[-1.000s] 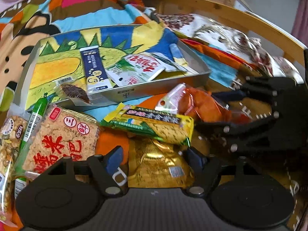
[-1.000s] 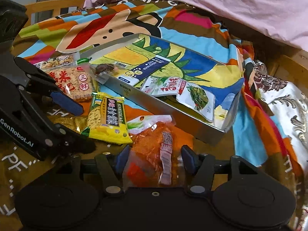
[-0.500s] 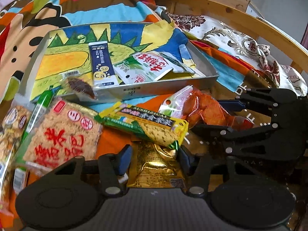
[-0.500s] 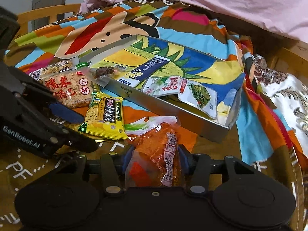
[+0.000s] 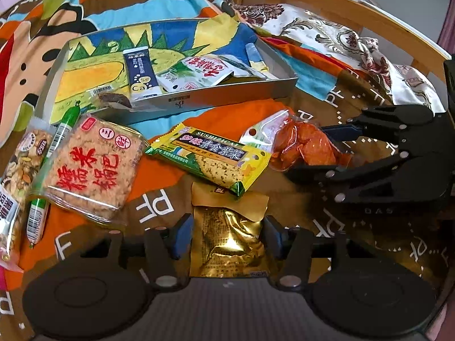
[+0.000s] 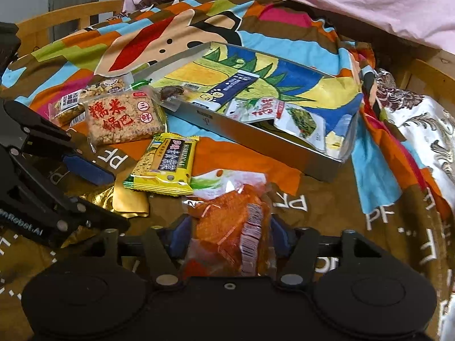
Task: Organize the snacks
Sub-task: 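Close the left tool on the gold foil packet while the right tool grasps the orange jelly packet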
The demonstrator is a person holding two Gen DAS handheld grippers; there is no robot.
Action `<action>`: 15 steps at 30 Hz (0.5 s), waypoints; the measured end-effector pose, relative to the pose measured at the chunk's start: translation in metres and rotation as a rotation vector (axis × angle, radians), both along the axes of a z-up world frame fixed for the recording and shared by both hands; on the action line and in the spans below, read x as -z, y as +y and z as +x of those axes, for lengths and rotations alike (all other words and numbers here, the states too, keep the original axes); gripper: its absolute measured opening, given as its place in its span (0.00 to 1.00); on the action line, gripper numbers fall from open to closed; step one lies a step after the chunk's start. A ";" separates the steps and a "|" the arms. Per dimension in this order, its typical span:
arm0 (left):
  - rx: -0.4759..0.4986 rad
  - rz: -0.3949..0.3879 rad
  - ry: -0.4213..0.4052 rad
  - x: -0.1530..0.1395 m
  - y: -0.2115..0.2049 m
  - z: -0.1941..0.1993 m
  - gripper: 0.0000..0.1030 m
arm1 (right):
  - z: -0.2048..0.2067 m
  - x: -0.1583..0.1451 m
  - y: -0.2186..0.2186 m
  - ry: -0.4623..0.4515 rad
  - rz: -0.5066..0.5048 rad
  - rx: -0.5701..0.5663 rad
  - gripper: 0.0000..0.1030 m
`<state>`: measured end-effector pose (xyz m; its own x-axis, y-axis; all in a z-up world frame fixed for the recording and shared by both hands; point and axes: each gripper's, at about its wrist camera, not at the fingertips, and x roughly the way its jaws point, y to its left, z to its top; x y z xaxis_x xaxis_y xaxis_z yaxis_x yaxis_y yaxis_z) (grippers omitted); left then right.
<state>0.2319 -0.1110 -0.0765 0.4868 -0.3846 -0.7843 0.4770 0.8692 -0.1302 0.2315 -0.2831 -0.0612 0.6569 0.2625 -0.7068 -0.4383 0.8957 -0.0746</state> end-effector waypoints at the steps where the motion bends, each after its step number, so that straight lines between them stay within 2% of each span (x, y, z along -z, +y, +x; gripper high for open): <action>1: 0.005 0.000 -0.001 0.000 0.000 0.000 0.62 | 0.001 0.001 0.002 -0.004 -0.002 -0.005 0.65; 6: 0.021 0.032 -0.020 0.002 -0.004 -0.004 0.59 | -0.003 0.006 0.014 -0.039 -0.063 -0.009 0.63; 9: 0.020 0.052 -0.022 0.001 -0.006 -0.008 0.55 | -0.006 0.004 0.015 -0.036 -0.072 -0.004 0.59; 10: 0.019 0.057 -0.018 0.000 -0.006 -0.009 0.55 | -0.007 0.003 0.014 -0.034 -0.071 0.001 0.54; 15: -0.007 0.097 -0.020 -0.006 -0.007 -0.020 0.53 | -0.022 -0.002 0.017 -0.062 -0.121 -0.001 0.48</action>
<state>0.2114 -0.1180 -0.0708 0.5050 -0.3035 -0.8080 0.4723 0.8807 -0.0356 0.2095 -0.2659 -0.0596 0.6999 0.1781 -0.6917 -0.4300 0.8783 -0.2089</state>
